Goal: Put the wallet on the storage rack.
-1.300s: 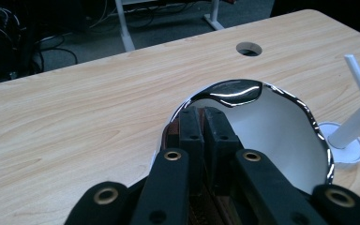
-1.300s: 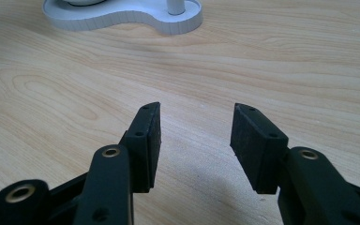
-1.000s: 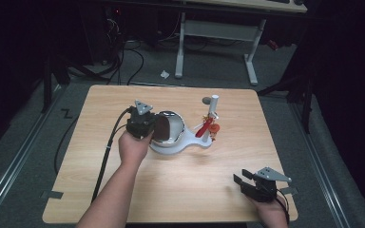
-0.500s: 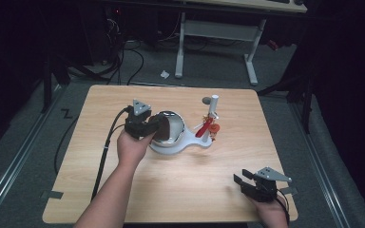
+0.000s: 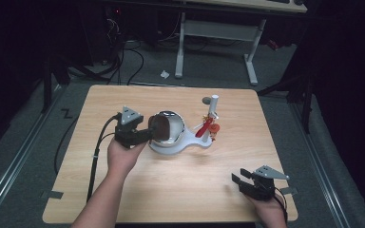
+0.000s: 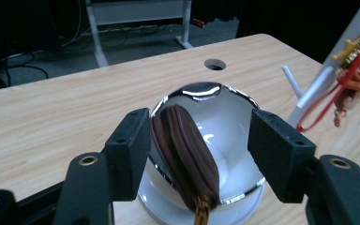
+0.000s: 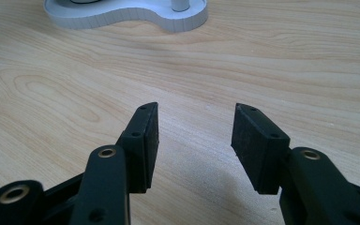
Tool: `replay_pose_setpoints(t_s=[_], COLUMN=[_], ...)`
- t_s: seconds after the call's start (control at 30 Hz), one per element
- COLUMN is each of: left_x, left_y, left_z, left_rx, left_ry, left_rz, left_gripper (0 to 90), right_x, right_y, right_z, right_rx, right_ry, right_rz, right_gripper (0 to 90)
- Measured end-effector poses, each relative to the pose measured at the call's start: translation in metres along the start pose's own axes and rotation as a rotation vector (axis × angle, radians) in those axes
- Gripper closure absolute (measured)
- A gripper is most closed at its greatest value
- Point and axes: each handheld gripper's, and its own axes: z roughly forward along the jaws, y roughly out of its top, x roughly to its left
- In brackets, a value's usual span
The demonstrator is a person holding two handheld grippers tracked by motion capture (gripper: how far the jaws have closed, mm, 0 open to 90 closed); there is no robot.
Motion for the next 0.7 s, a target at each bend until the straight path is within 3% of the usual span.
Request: replay_pose_setpoints(t_s=[0.2,0.43,0.53,0.7], left_x=[0.004,0.014,0.02,0.03], left_y=[-0.026,-0.069,-0.09,-0.122], left_z=[-0.015,-0.035,-0.042,-0.052], left_rx=[0.0,-0.011,0.009,0.073], left_ry=[-0.017,-0.037,-0.044,-0.024], left_rz=[0.003,-0.029,-0.038,-0.017], left_gripper=[38.1,36.3,36.0,35.5], right_x=[-0.001,-0.001,-0.001,0.0], right_y=[-0.001,-0.002,-0.003,-0.004], right_z=[0.001,0.004,0.005,0.005], right_rx=[0.01,0.024,0.029,0.036], right_ry=[0.008,0.002,-0.001,-0.017], right_rz=[0.011,0.016,0.01,0.002], right_gripper=[53.9,54.0,54.0,53.3])
